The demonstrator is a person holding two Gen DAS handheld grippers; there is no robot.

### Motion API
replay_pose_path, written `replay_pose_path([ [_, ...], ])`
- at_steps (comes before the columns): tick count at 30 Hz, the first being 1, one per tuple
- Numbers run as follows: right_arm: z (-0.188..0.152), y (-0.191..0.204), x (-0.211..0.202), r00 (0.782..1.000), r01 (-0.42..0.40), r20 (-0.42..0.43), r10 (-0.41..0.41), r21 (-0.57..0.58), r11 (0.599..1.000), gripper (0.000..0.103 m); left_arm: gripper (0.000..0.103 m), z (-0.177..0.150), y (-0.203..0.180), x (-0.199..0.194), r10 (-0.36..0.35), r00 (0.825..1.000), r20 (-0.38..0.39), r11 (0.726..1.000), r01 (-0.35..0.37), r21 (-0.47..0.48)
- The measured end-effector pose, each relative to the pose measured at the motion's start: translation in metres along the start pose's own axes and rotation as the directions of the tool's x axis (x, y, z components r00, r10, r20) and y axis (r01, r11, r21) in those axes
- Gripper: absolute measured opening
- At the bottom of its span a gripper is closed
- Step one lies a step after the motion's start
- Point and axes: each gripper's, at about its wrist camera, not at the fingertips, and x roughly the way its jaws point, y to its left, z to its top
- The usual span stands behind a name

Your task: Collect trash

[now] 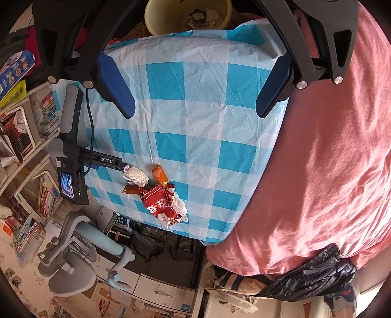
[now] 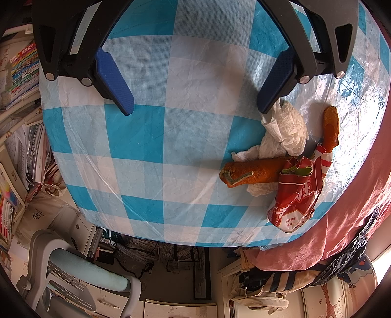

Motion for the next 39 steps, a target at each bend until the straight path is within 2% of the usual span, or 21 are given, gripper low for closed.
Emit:
replay_pose_path([
  [7, 0.000, 0.000, 0.000, 1.000, 0.000, 0.000, 0.000, 0.000, 1.000, 0.096, 0.095, 0.003, 0.007, 0.005, 0.026, 1.000, -0.004, 0.999, -0.027, -0.030],
  [20, 0.000, 0.001, 0.001, 1.000, 0.000, 0.000, 0.000, 0.000, 1.000, 0.096, 0.095, 0.004, 0.009, 0.010, 0.083, 0.997, 0.003, 0.996, -0.083, -0.031],
  [39, 0.000, 0.001, 0.001, 1.000, 0.000, 0.000, 0.000, 0.001, 1.000, 0.096, 0.096, 0.010, -0.008, 0.026, 0.128, 0.992, -0.006, 0.991, -0.128, 0.040],
])
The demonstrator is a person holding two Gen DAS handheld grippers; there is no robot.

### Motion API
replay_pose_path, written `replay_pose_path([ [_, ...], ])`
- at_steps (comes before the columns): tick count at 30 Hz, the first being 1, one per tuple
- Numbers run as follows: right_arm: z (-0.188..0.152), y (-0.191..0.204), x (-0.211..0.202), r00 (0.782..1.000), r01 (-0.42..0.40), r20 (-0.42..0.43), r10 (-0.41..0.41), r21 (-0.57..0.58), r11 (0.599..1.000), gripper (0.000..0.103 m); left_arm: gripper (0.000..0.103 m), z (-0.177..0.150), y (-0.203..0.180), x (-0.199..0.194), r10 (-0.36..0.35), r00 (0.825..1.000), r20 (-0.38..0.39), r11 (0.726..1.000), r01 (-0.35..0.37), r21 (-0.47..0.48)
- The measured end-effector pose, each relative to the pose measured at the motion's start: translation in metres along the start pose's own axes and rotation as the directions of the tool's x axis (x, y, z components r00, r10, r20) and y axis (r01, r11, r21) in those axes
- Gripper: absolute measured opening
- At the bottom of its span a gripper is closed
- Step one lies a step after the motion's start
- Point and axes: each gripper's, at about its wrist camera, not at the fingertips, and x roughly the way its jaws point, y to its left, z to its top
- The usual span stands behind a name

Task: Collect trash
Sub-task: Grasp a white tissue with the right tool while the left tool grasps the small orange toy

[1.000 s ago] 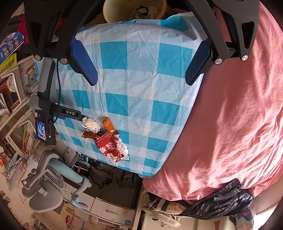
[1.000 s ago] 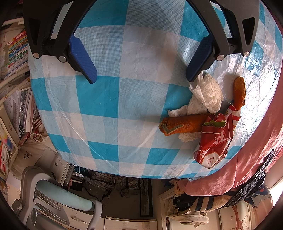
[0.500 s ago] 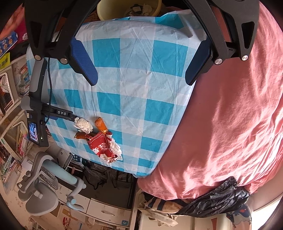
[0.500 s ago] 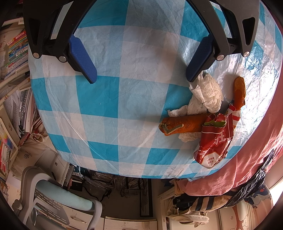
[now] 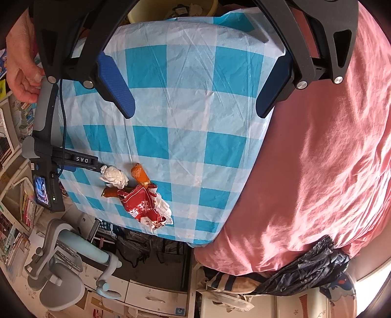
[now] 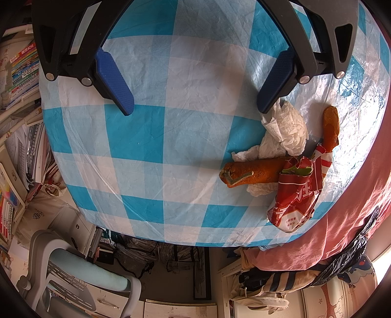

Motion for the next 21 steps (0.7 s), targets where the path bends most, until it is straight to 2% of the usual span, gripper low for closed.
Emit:
replay_pose_path([
  [13, 0.000, 0.000, 0.000, 1.000, 0.000, 0.000, 0.000, 0.000, 1.000, 0.096, 0.096, 0.025, 0.015, 0.013, 0.018, 1.000, 0.009, 1.000, -0.018, -0.017],
  [21, -0.001, 0.000, 0.000, 1.000, 0.002, -0.002, -0.002, 0.005, 1.000, 0.096, 0.096, 0.047, -0.006, 0.037, 0.011, 1.000, 0.022, 1.000, -0.012, 0.029],
])
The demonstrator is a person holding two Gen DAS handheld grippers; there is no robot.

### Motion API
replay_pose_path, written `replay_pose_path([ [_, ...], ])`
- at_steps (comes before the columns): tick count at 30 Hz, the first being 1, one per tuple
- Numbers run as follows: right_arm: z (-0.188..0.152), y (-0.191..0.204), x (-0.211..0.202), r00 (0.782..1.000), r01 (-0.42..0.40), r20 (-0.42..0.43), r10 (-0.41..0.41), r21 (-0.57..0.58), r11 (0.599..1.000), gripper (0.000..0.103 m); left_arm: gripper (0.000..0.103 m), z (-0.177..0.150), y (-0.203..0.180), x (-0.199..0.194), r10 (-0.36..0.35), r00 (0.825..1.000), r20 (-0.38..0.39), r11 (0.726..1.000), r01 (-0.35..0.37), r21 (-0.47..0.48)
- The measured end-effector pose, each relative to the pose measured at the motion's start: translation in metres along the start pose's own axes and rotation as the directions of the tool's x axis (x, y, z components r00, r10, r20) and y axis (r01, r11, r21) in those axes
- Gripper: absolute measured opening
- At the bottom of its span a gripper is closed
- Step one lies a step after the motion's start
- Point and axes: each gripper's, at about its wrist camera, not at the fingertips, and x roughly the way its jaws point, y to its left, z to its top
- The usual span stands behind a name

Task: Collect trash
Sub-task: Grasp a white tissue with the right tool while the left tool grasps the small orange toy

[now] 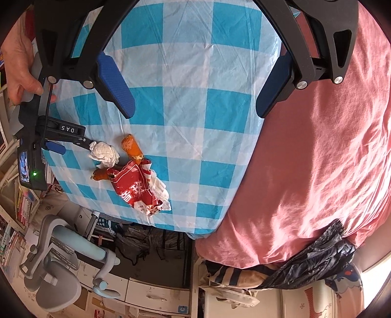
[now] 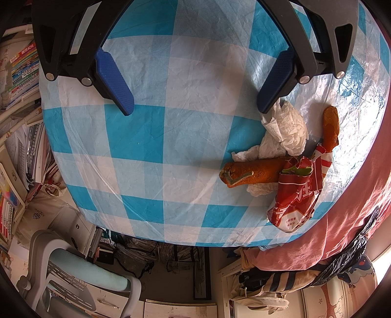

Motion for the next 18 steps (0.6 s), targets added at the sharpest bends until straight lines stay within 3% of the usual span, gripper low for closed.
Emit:
replay_pose_path([
  [6, -0.007, -0.003, -0.009, 0.997, -0.035, -0.063, 0.033, -0.028, 0.999, 0.096, 0.095, 0.013, -0.016, 0.025, -0.030, 0.999, -0.016, 0.999, 0.030, 0.020],
  [9, -0.006, -0.012, -0.017, 0.995, -0.097, -0.016, 0.098, 0.011, 0.995, 0.096, 0.095, 0.021, -0.021, 0.039, -0.060, 0.998, -0.019, 0.998, 0.060, -0.003],
  [12, -0.002, -0.016, -0.025, 0.996, -0.086, 0.035, 0.086, 0.011, 0.996, 0.096, 0.095, 0.028, -0.034, 0.049, -0.100, 0.995, -0.016, 0.995, 0.100, -0.004],
  [18, 0.004, -0.025, -0.027, 0.989, -0.128, 0.085, 0.123, 0.053, 0.990, 0.096, 0.079, 0.035, -0.068, 0.077, -0.105, 0.993, -0.048, 0.992, 0.108, 0.058],
])
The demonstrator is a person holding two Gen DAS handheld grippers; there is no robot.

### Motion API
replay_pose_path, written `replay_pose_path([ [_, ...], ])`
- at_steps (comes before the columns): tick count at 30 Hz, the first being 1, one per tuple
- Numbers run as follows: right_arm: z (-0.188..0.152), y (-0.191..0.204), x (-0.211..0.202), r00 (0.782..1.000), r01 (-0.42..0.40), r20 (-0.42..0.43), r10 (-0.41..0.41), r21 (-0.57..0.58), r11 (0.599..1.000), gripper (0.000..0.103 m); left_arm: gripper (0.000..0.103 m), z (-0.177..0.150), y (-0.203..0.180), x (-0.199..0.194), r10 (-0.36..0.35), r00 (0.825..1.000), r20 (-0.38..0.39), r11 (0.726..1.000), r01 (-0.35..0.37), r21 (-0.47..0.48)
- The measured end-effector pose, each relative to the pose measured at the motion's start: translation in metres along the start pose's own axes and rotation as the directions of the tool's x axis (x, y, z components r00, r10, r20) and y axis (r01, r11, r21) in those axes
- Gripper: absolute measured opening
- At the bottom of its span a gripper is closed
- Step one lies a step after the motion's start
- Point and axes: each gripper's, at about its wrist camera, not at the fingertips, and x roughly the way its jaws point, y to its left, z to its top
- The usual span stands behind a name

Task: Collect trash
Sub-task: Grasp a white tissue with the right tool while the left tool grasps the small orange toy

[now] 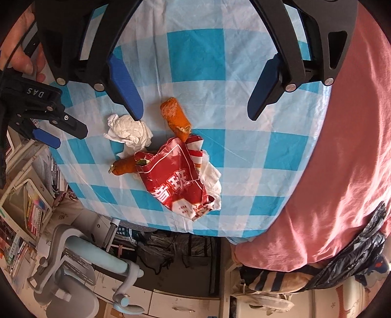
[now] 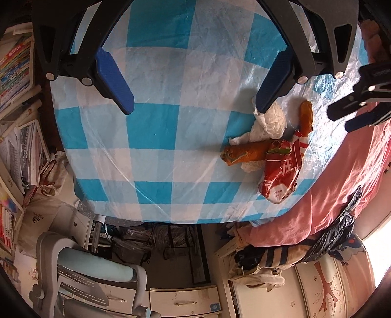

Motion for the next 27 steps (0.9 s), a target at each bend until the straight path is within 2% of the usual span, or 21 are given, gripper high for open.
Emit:
replay_pose_path([
  [2, 0.000, 0.003, 0.004, 0.999, -0.040, -0.007, 0.040, 0.001, 0.999, 0.096, 0.072, 0.001, -0.005, 0.011, 0.013, 1.000, -0.012, 1.000, -0.013, 0.003],
  [4, 0.000, 0.011, 0.007, 0.998, -0.055, -0.013, 0.055, -0.014, 0.998, 0.096, 0.057, 0.001, -0.004, 0.018, 0.020, 0.999, -0.027, 1.000, -0.020, 0.001],
  [5, 0.001, 0.014, 0.009, 0.998, -0.061, -0.014, 0.060, -0.020, 0.998, 0.096, 0.047, 0.000, -0.002, 0.020, 0.009, 0.999, -0.032, 1.000, -0.009, -0.005],
  [6, 0.001, 0.018, 0.010, 0.997, -0.069, -0.016, 0.069, -0.027, 0.997, 0.096, 0.030, -0.001, 0.001, 0.021, -0.007, 0.999, -0.035, 1.000, 0.006, -0.015],
  [7, 0.002, 0.023, 0.012, 0.997, -0.078, -0.015, 0.078, -0.034, 0.996, 0.096, 0.021, -0.001, 0.003, 0.022, -0.011, 0.999, -0.041, 1.000, 0.010, -0.019],
  [9, 0.003, 0.031, 0.013, 0.996, -0.092, -0.009, 0.092, -0.044, 0.995, 0.095, 0.020, -0.002, 0.009, 0.020, -0.009, 0.999, -0.040, 1.000, 0.008, -0.020],
  [11, 0.005, 0.040, 0.016, 0.994, -0.108, -0.012, 0.108, -0.057, 0.992, 0.089, 0.020, -0.002, 0.016, 0.019, -0.020, 0.999, -0.047, 0.999, 0.018, -0.027],
  [12, 0.006, 0.046, 0.019, 0.993, -0.115, -0.017, 0.114, -0.067, 0.991, 0.087, 0.009, -0.002, 0.021, 0.016, -0.026, 0.998, -0.048, 0.999, 0.024, -0.032],
  [14, 0.007, 0.055, 0.024, 0.993, -0.119, -0.030, 0.117, -0.089, 0.989, 0.078, 0.003, -0.001, 0.027, 0.011, -0.038, 0.998, -0.048, 0.999, 0.036, -0.038],
  [15, 0.007, 0.059, 0.027, 0.992, -0.121, -0.041, 0.117, -0.099, 0.988, 0.074, 0.002, 0.000, 0.031, 0.007, -0.041, 0.998, -0.046, 0.998, 0.039, -0.042],
  [17, 0.007, 0.063, 0.033, 0.990, -0.136, -0.063, 0.130, -0.105, 0.985, 0.059, 0.002, 0.001, 0.037, 0.001, -0.045, 0.998, -0.036, 0.998, 0.043, -0.051],
  [19, 0.006, 0.065, 0.039, 0.987, -0.148, -0.085, 0.139, -0.106, 0.983, 0.050, 0.002, 0.002, 0.042, -0.004, -0.055, 0.998, -0.028, 0.997, 0.053, -0.062],
  [22, 0.006, 0.066, 0.036, 0.983, -0.169, -0.090, 0.160, -0.106, 0.980, 0.029, 0.001, 0.002, 0.046, -0.010, -0.078, 0.997, -0.018, 0.994, 0.076, -0.075],
  [25, 0.005, 0.069, 0.030, 0.982, -0.178, -0.088, 0.168, -0.118, 0.977, 0.027, 0.001, 0.000, 0.050, -0.014, -0.097, 0.995, -0.015, 0.992, 0.095, -0.086],
  [27, 0.004, 0.071, 0.025, 0.981, -0.184, -0.081, 0.175, -0.123, 0.975, 0.021, 0.001, -0.003, 0.052, -0.018, -0.105, 0.994, -0.009, 0.991, 0.104, -0.087],
])
